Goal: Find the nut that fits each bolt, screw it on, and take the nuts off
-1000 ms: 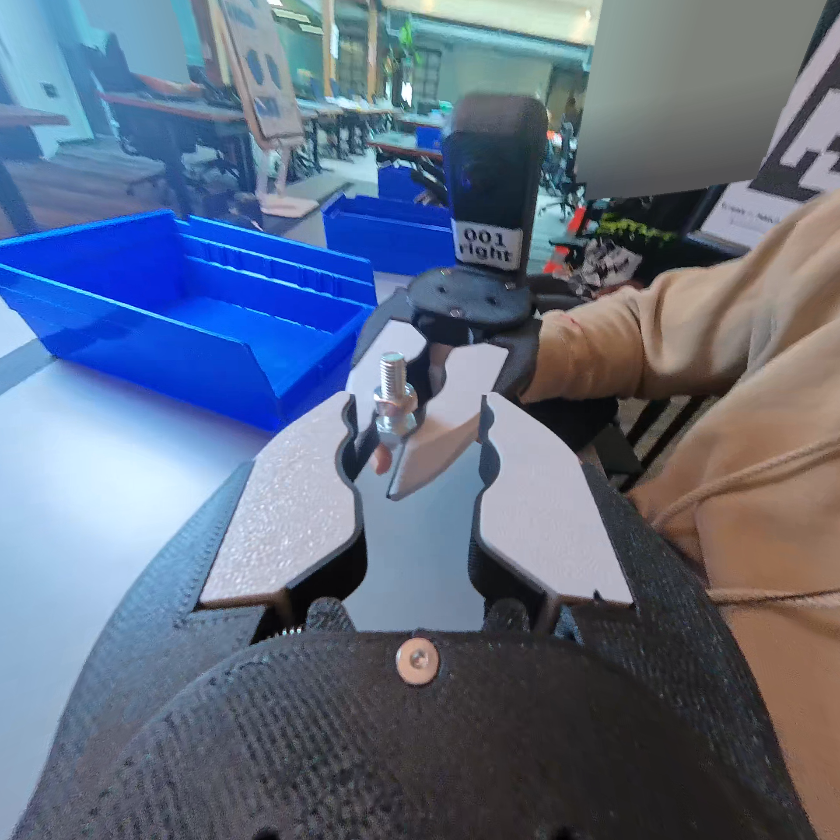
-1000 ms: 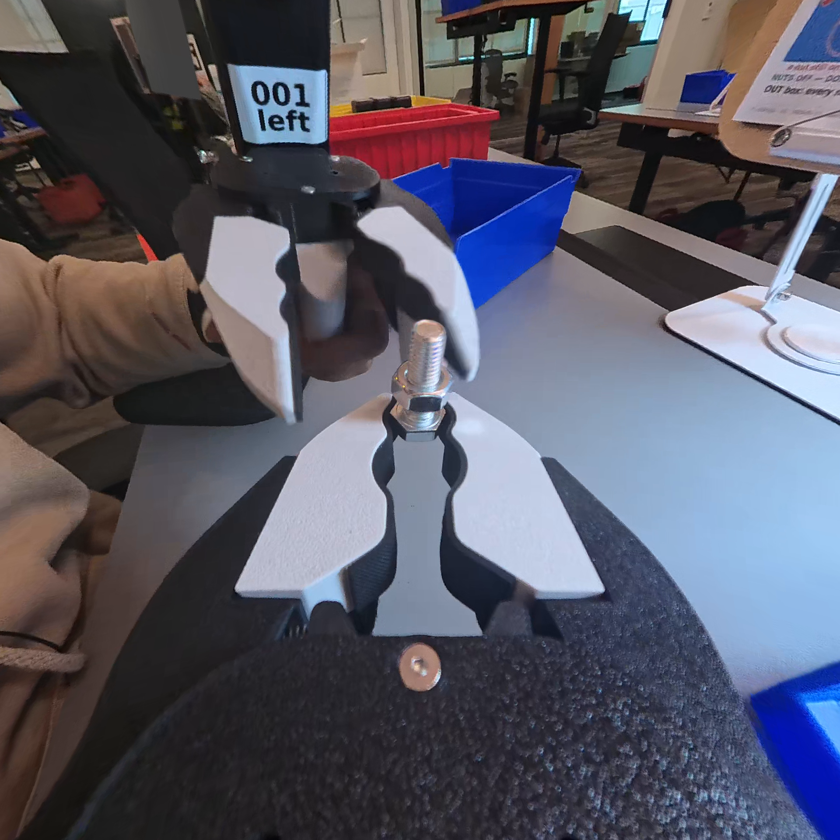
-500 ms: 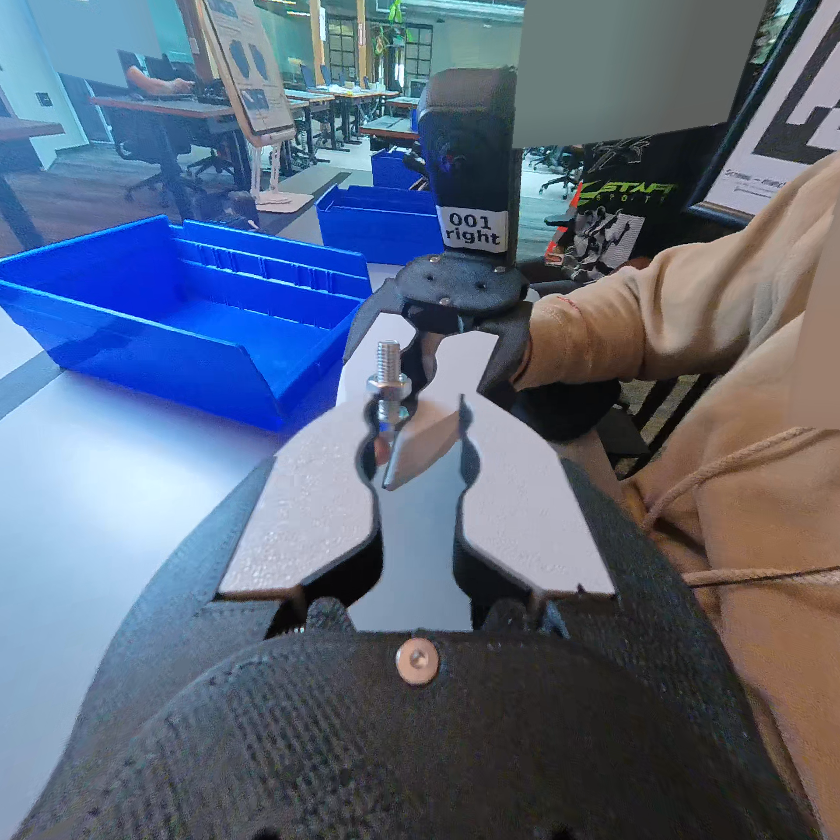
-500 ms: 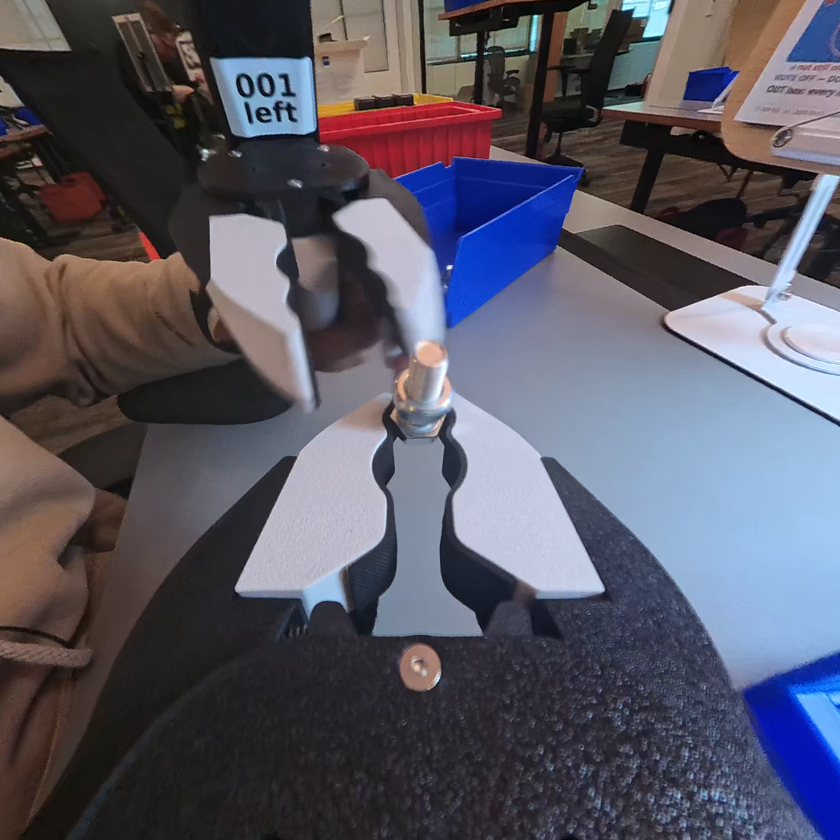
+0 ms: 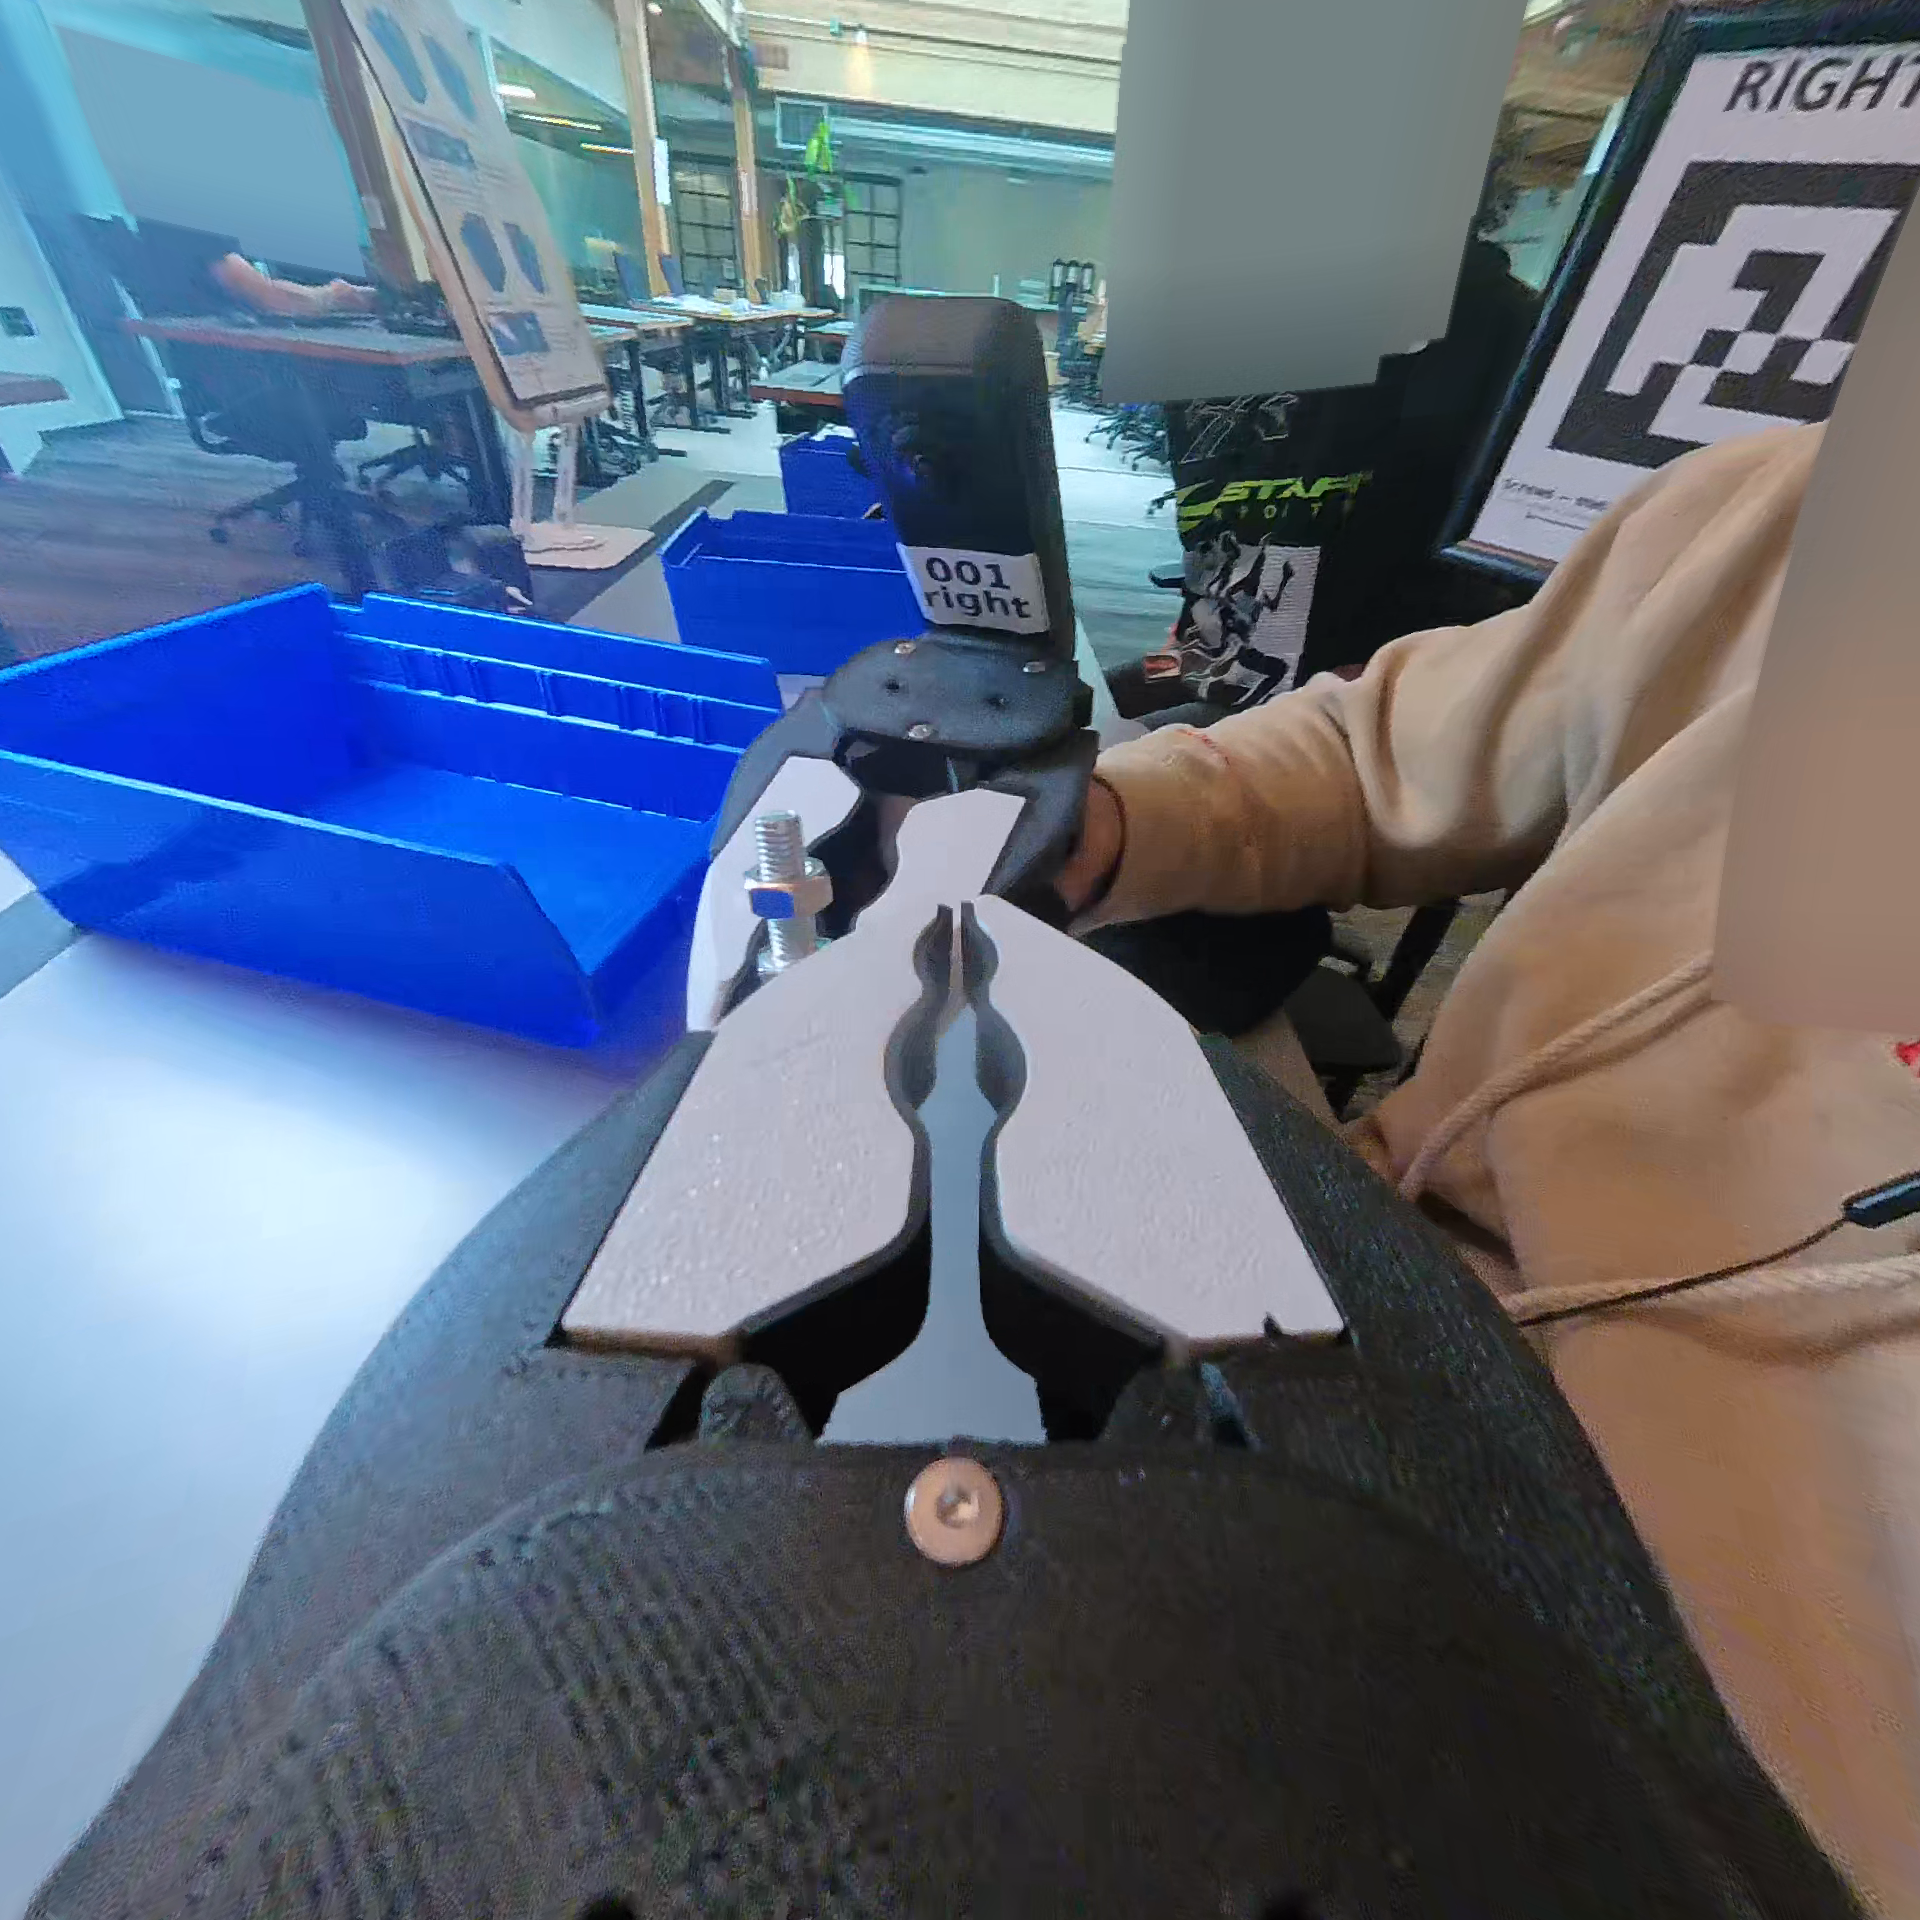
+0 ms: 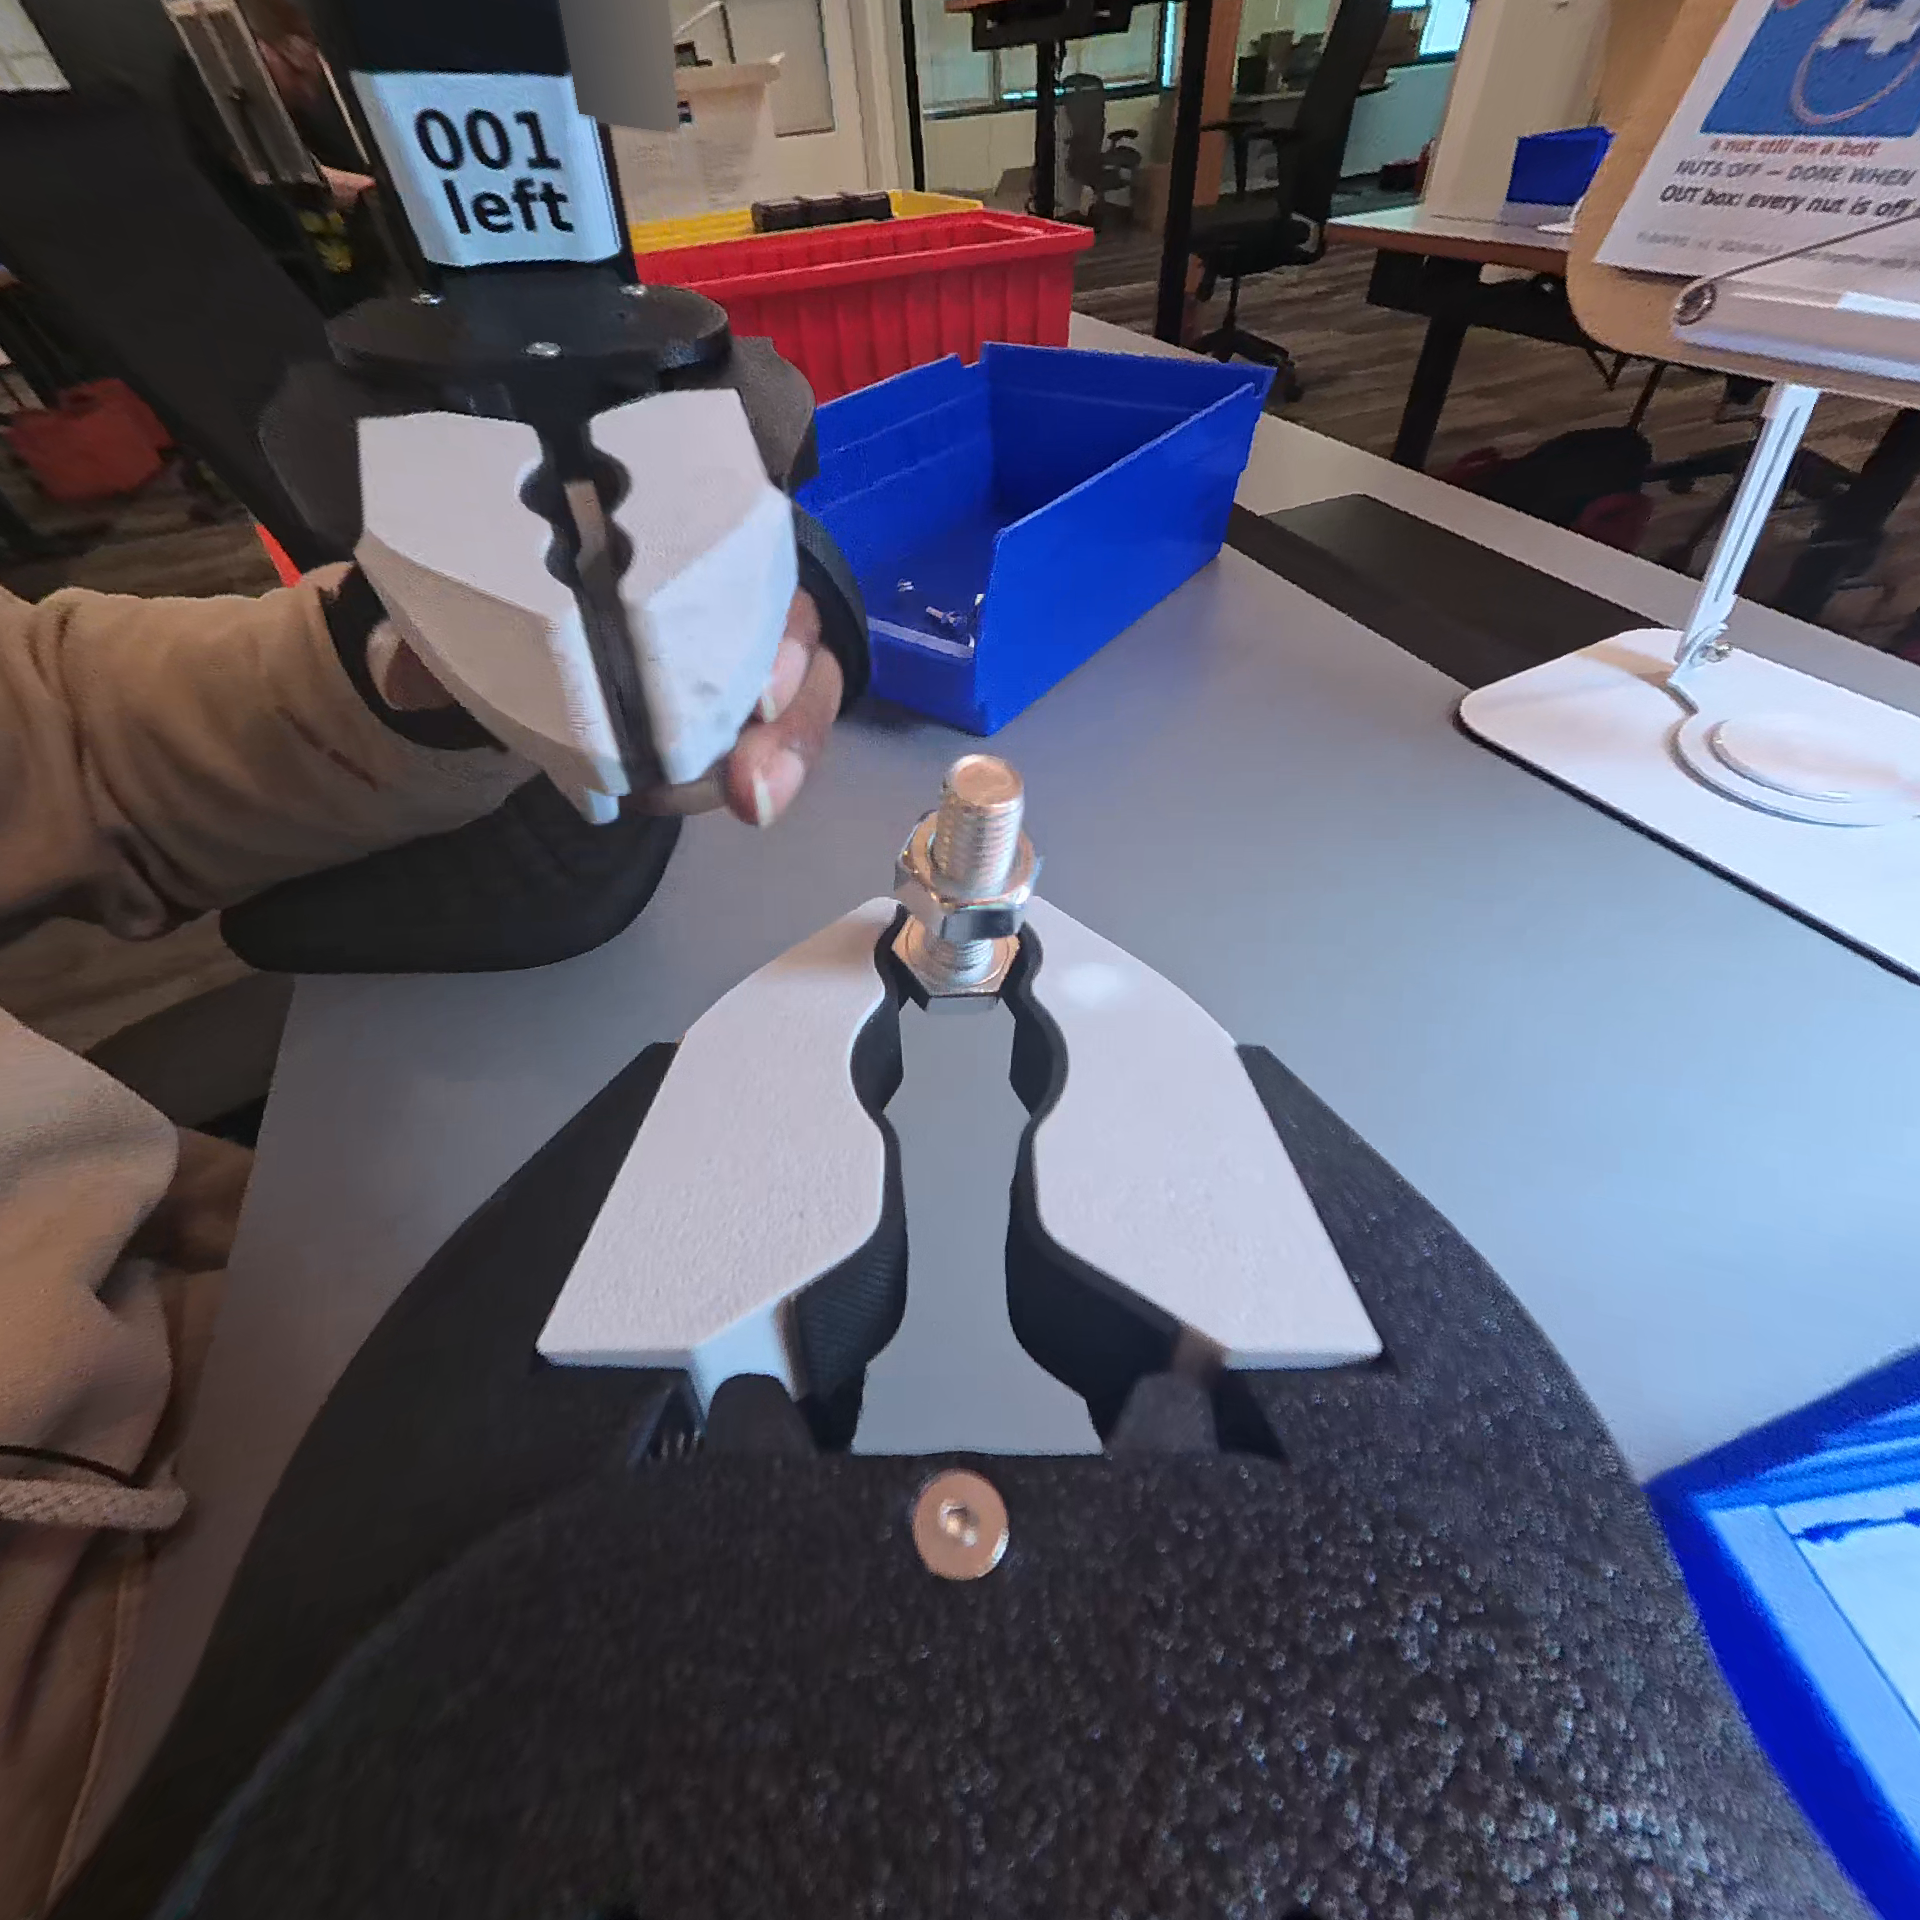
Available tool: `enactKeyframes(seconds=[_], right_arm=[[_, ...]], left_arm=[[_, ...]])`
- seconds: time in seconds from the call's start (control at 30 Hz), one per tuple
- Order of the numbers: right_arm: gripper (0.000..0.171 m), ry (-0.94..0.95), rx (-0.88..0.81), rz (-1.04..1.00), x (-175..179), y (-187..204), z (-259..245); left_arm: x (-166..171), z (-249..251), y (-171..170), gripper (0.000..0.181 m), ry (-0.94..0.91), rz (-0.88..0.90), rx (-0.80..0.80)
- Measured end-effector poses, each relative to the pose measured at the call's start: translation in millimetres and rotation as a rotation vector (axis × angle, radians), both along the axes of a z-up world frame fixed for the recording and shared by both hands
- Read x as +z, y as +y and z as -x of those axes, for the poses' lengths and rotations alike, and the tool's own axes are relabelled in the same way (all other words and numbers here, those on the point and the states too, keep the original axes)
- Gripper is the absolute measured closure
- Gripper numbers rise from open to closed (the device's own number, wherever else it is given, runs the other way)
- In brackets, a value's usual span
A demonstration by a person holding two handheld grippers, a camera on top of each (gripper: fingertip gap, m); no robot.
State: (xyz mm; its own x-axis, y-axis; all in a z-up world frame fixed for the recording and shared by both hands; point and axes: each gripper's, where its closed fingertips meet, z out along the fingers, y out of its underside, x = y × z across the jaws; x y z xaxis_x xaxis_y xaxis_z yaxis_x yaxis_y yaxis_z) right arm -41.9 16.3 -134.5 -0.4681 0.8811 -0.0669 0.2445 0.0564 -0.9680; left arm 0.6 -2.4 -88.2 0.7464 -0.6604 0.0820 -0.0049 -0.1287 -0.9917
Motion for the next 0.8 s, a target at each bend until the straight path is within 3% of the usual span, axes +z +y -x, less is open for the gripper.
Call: enactKeyframes(seconds=[0.17,0.37,0.77,0.8], right_arm=[[0.155,-0.038,0.042,-0.035,-6.1,-11.9,-2.0],[0.155,-0.067,0.082,-0.080,-12.9,-21.9,-5.0],[0.155,0.000,0.035,0.043,1.8,-12.0,-1.4],[0.155,0.007,0.003,0.055,3.5,-5.1,0.7]], left_arm=[[-12.3,11.3,20.6,0.137,0.016,0.018,0.132],[-22.0,8.1,21.8,0.162,0.043,0.043,0.120],[-13.1,17.0,20.8,0.161,0.010,0.022,0.174],[-8.0,8.7,12.6,0.181,-0.010,0.003,0.102]])
